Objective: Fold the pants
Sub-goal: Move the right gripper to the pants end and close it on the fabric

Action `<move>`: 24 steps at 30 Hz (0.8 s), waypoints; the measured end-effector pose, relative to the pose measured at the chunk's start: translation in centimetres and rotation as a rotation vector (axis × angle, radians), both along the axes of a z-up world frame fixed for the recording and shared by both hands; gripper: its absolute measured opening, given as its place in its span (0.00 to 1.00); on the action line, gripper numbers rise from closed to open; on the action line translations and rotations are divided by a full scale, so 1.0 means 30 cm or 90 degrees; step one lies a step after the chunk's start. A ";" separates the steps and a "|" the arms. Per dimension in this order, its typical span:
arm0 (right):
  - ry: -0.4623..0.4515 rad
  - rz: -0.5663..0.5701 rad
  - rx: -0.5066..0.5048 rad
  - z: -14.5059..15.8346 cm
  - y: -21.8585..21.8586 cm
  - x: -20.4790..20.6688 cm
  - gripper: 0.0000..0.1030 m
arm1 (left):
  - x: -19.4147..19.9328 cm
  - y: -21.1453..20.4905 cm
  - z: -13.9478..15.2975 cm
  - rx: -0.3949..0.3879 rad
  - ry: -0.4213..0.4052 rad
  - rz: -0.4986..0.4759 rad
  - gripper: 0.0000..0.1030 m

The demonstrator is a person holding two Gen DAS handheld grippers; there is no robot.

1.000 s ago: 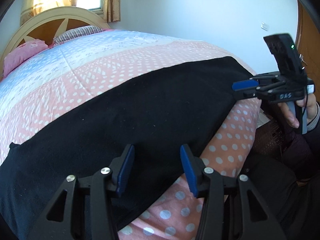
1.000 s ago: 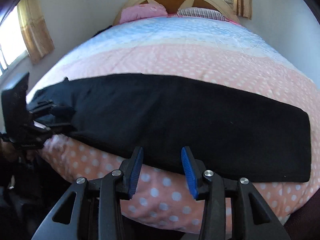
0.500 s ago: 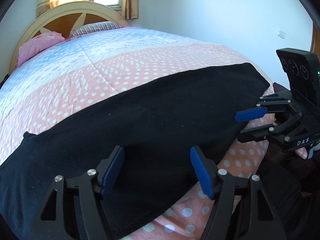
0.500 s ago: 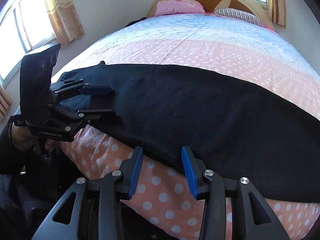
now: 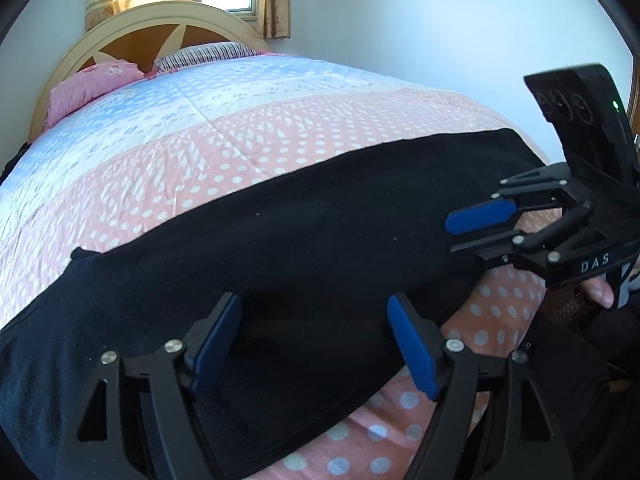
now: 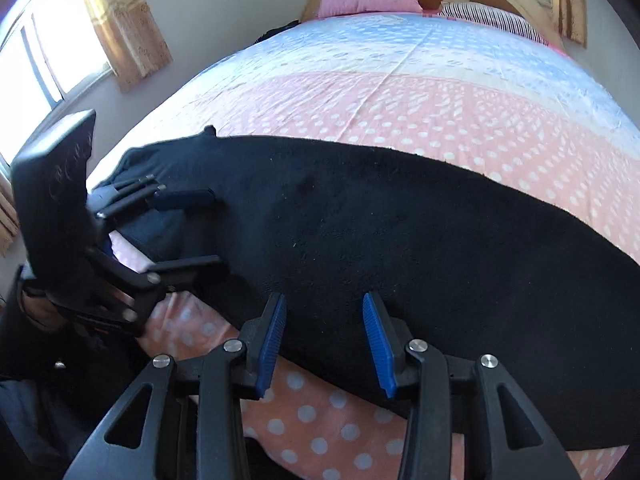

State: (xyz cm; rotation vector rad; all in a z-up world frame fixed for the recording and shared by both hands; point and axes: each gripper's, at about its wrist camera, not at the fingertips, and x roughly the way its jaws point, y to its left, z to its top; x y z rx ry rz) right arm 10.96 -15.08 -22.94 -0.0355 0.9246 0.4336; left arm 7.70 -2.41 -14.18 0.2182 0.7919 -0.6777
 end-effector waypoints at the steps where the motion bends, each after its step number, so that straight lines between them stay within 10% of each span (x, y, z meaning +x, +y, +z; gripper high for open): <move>1: 0.006 0.001 -0.003 0.005 0.000 0.000 0.41 | 0.001 0.014 0.003 -0.004 -0.003 0.007 0.76; 13: 0.002 0.095 0.125 0.178 0.200 0.261 0.41 | 0.032 0.236 -0.012 0.036 -0.015 0.133 0.78; 24: 0.233 0.063 0.283 -0.039 0.561 0.683 0.41 | -0.006 0.272 -0.045 0.015 -0.003 0.090 0.92</move>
